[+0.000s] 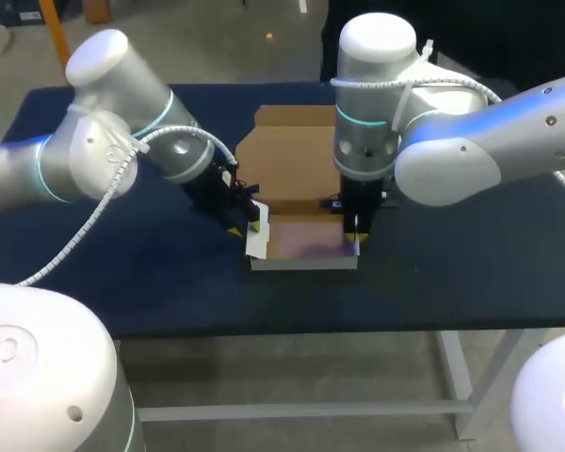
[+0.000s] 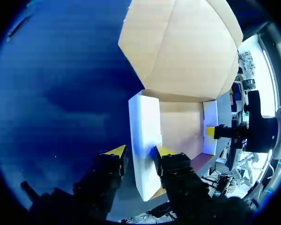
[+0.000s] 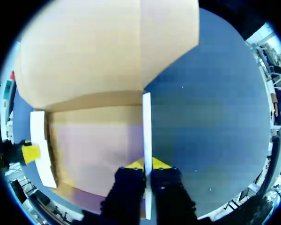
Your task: Assemble the packaging by folding the flat box into shape, placing the metal phone stand inside, and closing the box properly
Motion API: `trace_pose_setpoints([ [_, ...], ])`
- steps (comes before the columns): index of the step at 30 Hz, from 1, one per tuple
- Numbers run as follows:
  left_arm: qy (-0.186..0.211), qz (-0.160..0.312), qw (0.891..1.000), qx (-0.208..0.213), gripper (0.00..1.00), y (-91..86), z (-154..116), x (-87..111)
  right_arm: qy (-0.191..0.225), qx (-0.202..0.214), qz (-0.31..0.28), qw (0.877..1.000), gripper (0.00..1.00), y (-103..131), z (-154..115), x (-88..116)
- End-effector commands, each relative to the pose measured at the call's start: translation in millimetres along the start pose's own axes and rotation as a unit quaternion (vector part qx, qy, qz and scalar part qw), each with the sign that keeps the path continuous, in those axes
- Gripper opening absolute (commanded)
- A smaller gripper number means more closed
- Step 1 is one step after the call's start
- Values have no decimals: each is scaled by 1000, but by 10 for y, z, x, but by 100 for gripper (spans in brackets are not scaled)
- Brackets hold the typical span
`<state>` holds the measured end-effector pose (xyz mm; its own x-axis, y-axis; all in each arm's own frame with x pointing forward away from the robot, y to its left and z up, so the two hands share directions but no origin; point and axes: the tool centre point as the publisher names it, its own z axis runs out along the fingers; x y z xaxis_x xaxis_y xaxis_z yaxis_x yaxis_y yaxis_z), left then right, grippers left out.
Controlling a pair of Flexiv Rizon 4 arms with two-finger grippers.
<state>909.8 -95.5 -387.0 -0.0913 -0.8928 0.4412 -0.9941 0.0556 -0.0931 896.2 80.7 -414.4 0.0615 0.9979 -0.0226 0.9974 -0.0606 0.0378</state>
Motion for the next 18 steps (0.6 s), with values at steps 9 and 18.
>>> trace_pose_setpoints([
  [9,-73,2,997,15,24,12,127,47,-2,1,0,1000,0,3,-4,2],
  [18,-110,-2,994,27,9,22,175,22,-2,1,0,1000,0,3,-4,2],
])
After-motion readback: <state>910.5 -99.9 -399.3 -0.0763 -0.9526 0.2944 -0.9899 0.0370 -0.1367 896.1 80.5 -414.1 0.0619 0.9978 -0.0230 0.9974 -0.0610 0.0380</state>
